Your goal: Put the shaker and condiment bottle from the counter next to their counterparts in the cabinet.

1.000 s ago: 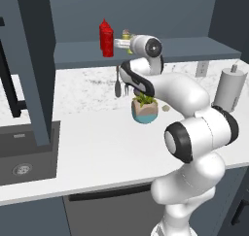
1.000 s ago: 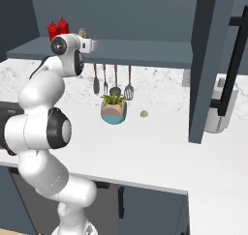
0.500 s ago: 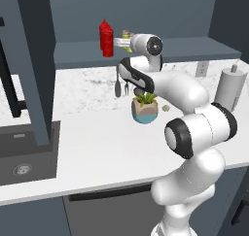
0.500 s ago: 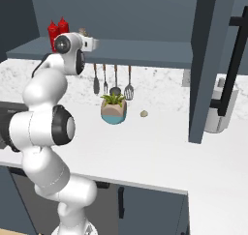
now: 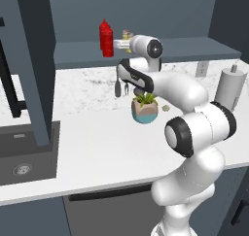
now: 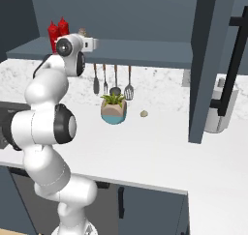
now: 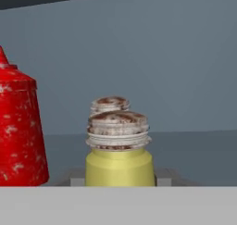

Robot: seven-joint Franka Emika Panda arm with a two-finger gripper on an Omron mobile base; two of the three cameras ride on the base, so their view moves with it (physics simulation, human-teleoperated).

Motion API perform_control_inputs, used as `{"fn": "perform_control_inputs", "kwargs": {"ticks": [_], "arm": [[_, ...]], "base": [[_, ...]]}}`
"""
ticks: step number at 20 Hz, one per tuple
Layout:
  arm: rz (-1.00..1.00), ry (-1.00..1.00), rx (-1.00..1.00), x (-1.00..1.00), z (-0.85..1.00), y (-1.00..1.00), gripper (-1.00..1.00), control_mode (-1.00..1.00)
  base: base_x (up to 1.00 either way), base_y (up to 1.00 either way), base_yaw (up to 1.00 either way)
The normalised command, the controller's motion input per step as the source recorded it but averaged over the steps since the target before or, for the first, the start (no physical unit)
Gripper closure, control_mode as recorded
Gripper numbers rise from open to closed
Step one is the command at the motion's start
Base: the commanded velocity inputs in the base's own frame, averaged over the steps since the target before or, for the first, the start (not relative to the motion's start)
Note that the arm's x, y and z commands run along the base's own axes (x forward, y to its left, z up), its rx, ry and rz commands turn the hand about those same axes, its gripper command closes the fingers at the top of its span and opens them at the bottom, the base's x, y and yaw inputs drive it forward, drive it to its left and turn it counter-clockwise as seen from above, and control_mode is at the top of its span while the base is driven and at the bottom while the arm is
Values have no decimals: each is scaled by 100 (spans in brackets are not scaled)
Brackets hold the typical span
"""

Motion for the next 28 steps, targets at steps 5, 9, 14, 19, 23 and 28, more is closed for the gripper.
{"fn": "perform_control_inputs", "kwargs": {"ticks": [5, 9, 14, 19, 23, 28], "arm": [[0, -6, -9, 1, -41, 35, -100, -100], [0, -2, 0, 8, -30, -1, -100, -100], [0, 0, 0, 24, -24, -11, -100, -100], [0, 0, 0, 14, -9, -6, -100, -100], [3, -5, 0, -18, 0, 0, -100, -100], [6, -11, -1, -61, 0, 0, -100, -100]], "base": [[0, 0, 0], [0, 0, 0], [0, 0, 0], [0, 0, 0], [0, 0, 0], [0, 0, 0]]}}
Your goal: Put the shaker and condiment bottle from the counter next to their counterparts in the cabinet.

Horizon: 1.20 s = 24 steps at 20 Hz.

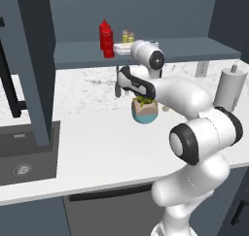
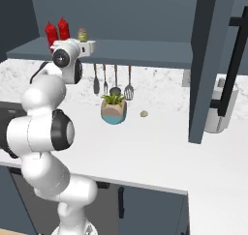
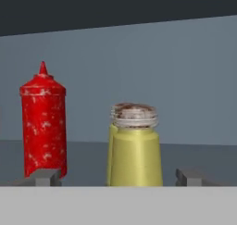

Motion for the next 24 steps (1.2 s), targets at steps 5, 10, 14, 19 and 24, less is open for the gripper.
{"fn": "perform_control_inputs", "kwargs": {"ticks": [5, 10, 14, 19, 24], "arm": [[3, -7, 0, -62, 0, 0, -100, -100], [4, -3, 0, -38, -1, -12, -100, -100], [2, -5, 0, -56, -3, -24, -100, -100], [0, -8, 0, -98, -23, -16, -100, -100], [0, -7, 0, -100, -35, -14, -100, -100]], "base": [[0, 0, 0], [0, 0, 0], [0, 0, 0], [0, 0, 0], [0, 0, 0]]}}
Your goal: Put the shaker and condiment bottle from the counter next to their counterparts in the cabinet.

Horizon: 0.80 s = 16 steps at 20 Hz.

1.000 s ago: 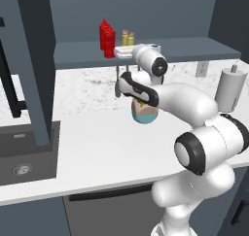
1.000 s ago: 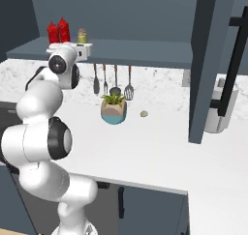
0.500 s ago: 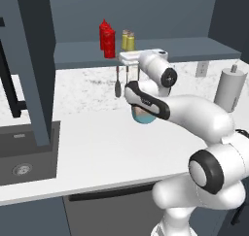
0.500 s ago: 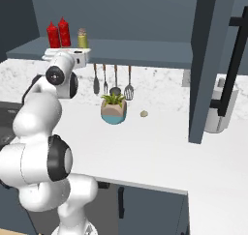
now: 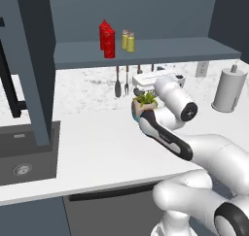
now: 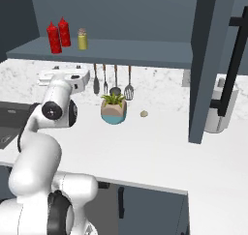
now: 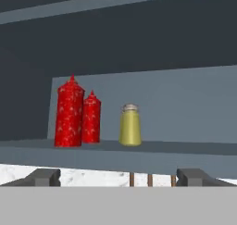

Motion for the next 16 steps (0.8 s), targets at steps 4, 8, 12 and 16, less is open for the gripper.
{"fn": "perform_control_inputs", "kwargs": {"ticks": [4, 8, 12, 16], "arm": [[0, -8, 0, -100, -58, -4, -100, -100], [0, -1, 0, -100, -77, 0, -100, -100], [0, 1, 0, -100, -88, 0, -100, -100], [0, 15, 0, -83, -97, 0, -100, -100]], "base": [[0, 0, 0], [0, 0, 0], [0, 0, 0], [0, 0, 0]]}}
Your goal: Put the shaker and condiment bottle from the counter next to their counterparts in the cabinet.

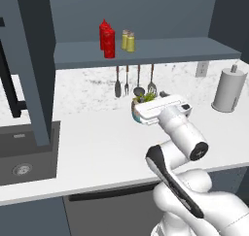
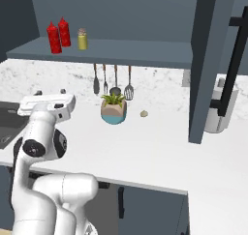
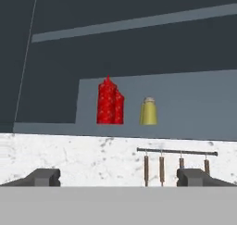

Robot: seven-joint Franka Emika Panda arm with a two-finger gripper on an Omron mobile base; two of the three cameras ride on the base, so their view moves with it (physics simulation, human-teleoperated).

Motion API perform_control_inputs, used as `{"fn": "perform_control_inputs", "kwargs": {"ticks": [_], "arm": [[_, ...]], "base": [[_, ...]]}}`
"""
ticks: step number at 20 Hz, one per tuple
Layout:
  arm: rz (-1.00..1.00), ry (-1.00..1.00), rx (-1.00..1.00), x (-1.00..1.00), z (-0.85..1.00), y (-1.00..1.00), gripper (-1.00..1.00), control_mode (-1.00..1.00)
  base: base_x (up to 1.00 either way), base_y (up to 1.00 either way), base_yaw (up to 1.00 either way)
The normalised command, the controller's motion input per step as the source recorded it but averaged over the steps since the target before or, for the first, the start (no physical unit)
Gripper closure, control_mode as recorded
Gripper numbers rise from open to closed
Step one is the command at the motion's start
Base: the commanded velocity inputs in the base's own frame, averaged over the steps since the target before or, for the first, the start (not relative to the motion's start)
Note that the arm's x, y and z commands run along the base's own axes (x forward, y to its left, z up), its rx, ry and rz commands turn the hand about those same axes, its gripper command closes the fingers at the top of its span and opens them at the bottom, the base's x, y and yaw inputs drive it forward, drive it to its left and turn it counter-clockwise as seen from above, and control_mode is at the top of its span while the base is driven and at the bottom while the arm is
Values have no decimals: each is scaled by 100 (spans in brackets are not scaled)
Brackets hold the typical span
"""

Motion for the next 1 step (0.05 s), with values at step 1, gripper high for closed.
{"fn": "perform_control_inputs", "kwargs": {"ticks": [1], "arm": [[0, 29, 0, -51, -99, 0, -100, -100]], "base": [[0, 0, 0]]}}
